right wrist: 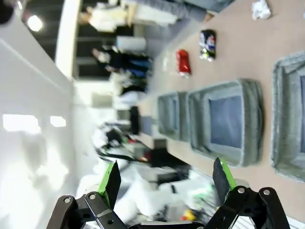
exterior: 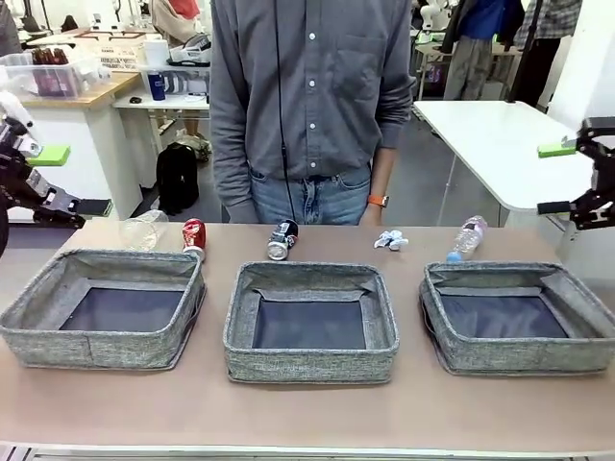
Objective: Sort the waste into the appropriate baskets.
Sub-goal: Pick up the waste item pointed out by the person.
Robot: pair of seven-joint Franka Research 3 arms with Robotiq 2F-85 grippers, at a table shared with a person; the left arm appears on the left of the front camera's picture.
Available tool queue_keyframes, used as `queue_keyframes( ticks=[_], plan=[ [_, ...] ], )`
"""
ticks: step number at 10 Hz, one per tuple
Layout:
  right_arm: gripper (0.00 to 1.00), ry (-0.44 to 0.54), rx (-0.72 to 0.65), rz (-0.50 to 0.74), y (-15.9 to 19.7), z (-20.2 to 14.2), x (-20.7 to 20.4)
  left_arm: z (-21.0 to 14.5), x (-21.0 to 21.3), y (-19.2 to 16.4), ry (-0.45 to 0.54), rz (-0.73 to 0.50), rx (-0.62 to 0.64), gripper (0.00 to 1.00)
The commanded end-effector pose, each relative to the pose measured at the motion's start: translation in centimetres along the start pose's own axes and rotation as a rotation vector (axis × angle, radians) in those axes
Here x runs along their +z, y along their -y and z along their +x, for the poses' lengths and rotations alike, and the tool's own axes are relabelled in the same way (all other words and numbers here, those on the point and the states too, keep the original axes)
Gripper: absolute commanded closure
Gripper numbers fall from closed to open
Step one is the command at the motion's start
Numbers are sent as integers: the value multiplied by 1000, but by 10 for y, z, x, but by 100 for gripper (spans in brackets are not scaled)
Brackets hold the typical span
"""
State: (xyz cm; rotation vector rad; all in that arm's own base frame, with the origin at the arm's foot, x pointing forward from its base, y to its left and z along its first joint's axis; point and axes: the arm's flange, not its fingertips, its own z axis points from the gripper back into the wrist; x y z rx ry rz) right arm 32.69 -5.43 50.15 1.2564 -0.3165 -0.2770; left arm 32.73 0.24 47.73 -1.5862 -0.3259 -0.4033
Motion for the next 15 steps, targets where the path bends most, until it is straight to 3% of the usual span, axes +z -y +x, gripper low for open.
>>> queue_keyframes(
  ticks=[1, 2, 15],
  plan=[
    [0, 93, -6, -1, 15, -12, -32, -2, -5, -13, -25, 143, 118, 0],
    [0, 0, 0, 0, 0, 0, 0, 0, 0, 0, 0, 0, 0, 0],
    [0, 0, 0, 0, 0, 0, 0, 0, 0, 0, 0, 0, 0, 0]
  ],
)
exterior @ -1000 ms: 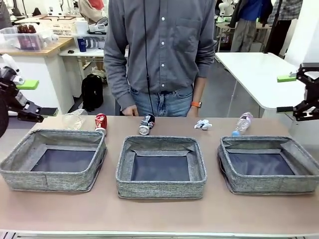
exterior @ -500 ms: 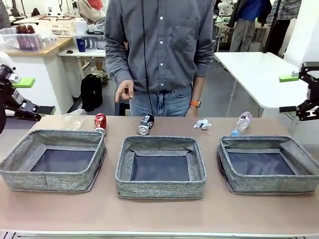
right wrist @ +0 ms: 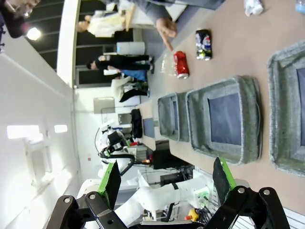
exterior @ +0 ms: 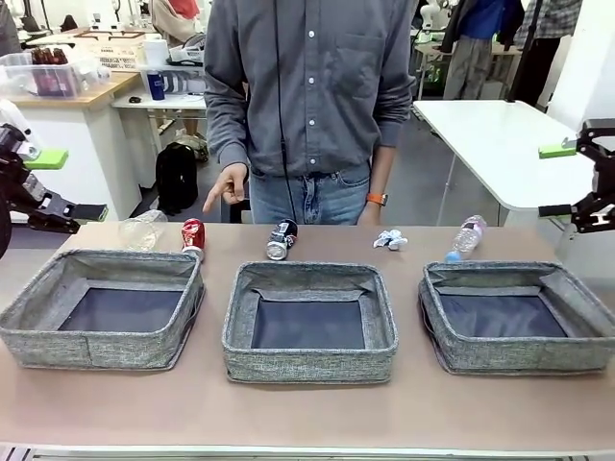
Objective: Sort the waste into the appropriate baskets.
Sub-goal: Pick up the waste item pointed out by the person.
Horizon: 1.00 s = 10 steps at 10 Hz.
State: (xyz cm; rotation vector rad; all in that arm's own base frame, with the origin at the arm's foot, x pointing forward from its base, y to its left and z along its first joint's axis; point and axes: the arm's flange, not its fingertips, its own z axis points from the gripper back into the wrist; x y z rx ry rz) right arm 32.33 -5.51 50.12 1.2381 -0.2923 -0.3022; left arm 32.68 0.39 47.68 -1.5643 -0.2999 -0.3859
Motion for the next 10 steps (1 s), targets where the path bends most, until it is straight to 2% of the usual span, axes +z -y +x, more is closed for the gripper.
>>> queue_keyframes(
  ticks=[1, 8, 9, 10],
  plan=[
    [0, 3, 28, 24, -1, 3, -2, 1, -1, 0, 11, -23, -27, 0],
    [0, 3, 28, 24, -1, 3, -2, 0, 0, 0, 2, -1, -1, 0],
    [0, 3, 28, 24, -1, 3, -2, 20, -19, 4, -8, 244, -66, 0],
    [0, 3, 28, 24, -1, 3, -2, 45, -39, -1, -14, 433, -70, 0]
  ],
)
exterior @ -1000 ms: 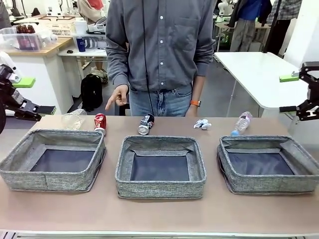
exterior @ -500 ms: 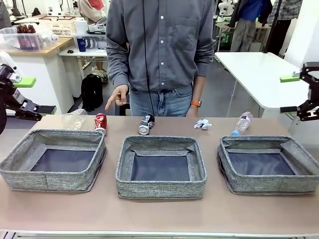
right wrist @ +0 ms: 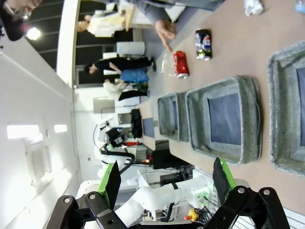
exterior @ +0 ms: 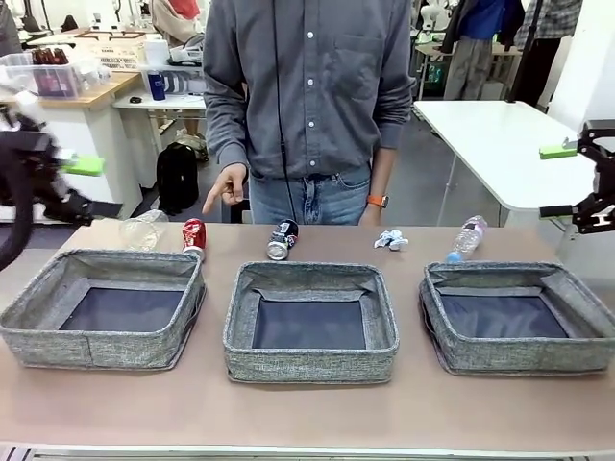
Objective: Sort the waste into the appropriate baskets.
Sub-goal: Pick up the waste item pointed out by the person.
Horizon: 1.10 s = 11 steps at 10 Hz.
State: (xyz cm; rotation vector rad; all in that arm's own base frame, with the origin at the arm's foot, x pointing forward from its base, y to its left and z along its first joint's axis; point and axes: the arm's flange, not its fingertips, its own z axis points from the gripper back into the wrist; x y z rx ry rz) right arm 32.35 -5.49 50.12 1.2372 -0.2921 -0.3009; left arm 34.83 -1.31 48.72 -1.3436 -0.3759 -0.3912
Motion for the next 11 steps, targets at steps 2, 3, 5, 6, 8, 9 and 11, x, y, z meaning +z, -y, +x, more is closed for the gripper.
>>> queue_keyframes(
  ticks=[2, 3, 5, 6, 8, 9, 11],
  plan=[
    [0, 4, 27, 25, -1, 3, -2, 63, -80, -8, -129, 519, -17, 0],
    [0, 4, 27, 25, -1, 3, -2, 77, -96, -16, -151, 691, -40, 0],
    [0, 4, 27, 25, -1, 3, -2, 90, -111, -35, -254, 873, -15, 0],
    [0, 4, 27, 25, -1, 3, -2, 94, -115, -41, -263, 867, 6, 0],
    [0, 4, 27, 25, -1, 3, -2, 102, -119, -41, -238, 869, 28, 0],
    [0, 4, 27, 25, -1, 3, -2, 107, -122, -40, -156, 838, -4, 0],
    [0, 4, 27, 25, -1, 3, -2, 89, -120, -59, -252, 906, -8, 0]
  ],
)
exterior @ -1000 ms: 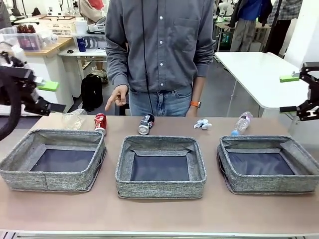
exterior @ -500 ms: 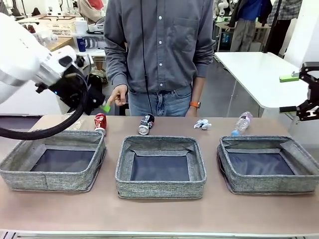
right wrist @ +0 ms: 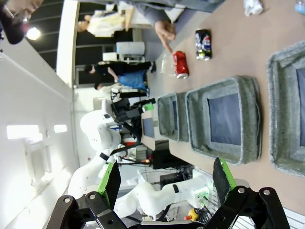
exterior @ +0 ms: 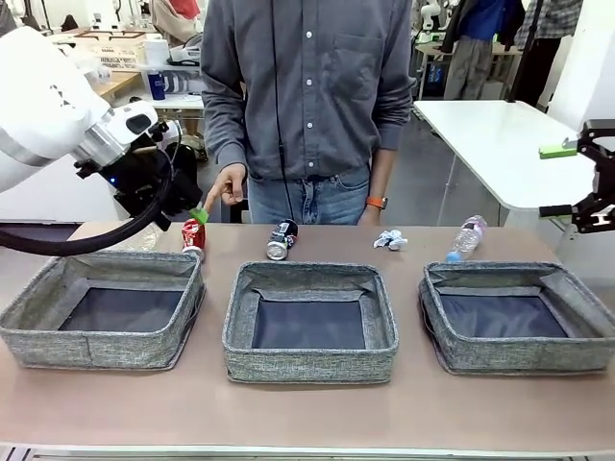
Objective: Sort the waste into the appropriate baskets.
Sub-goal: Pick up the waste item pointed out by the person.
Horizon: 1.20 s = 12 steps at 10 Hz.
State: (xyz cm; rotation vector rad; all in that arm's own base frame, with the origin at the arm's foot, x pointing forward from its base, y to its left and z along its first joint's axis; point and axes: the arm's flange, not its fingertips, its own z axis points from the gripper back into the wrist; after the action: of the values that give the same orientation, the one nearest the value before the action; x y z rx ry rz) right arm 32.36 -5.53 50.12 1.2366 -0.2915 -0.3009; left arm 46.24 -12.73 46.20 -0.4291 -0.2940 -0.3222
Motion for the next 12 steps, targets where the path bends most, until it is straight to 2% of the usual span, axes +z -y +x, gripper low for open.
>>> queue_keyframes(
  ticks=[1, 2, 3, 4, 5, 6, 8, 10, 12],
  plan=[
    [0, 4, 27, 26, -1, 3, -2, -6, -3, -3, -9, 23, -9, 0],
    [0, 4, 27, 26, -1, 3, -2, 0, 0, 0, 0, 0, 0, 0],
    [0, 4, 27, 26, -1, 3, -2, 12, 1, -12, 47, 118, 48, 0],
    [0, 4, 27, 26, -1, 3, -2, 38, -9, -31, 48, 182, 102, 0],
    [0, 4, 27, 26, -1, 3, -2, 63, -27, -44, 22, 238, 116, 0],
    [0, 4, 27, 26, -1, 3, -2, 78, -41, -49, -40, 212, 84, 0],
    [0, 4, 27, 26, -1, 3, -2, 110, -70, -60, -45, 310, 100, 0],
    [0, 4, 27, 26, -1, 3, -2, 128, -97, -81, -107, 377, 111, 0],
    [0, 4, 27, 26, -1, 3, -2, 131, -115, -93, -149, 374, 123, 0]
  ],
)
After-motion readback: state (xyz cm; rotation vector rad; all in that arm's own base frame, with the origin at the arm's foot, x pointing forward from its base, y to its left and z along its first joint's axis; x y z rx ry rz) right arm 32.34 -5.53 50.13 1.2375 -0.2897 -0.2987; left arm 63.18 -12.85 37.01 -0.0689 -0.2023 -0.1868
